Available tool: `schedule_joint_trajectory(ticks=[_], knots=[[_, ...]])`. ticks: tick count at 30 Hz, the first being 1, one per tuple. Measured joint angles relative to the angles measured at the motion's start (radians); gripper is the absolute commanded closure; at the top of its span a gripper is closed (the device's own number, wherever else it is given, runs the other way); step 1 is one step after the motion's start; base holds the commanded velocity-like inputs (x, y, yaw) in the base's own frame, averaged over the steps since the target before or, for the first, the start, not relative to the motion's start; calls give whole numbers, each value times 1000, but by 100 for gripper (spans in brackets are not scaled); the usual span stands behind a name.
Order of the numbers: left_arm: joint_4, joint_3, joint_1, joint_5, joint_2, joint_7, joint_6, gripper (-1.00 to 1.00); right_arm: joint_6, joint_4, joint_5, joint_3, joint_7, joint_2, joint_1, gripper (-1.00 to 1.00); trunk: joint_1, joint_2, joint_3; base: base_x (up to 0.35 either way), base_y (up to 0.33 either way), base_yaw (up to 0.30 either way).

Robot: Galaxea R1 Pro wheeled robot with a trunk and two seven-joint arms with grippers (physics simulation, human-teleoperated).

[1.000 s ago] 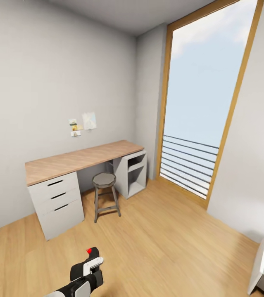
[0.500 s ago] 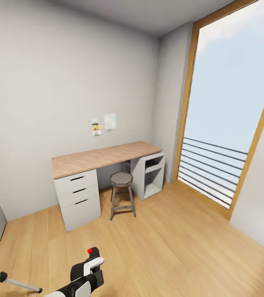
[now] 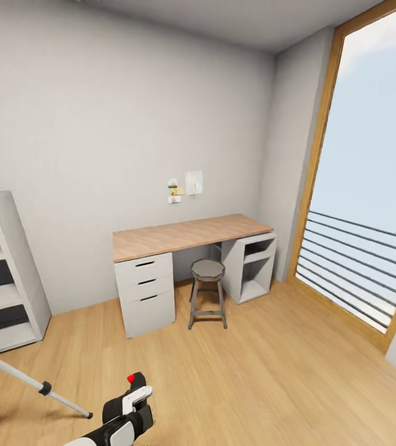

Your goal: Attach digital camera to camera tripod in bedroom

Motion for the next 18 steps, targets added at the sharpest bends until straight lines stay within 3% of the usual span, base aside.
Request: schedule_joint_trajectory(ticks=[18], knots=[[0,0,0,4,1,0,0,100,0,0,0,0,0,1,0,-100,0,0,4,0,0,300]])
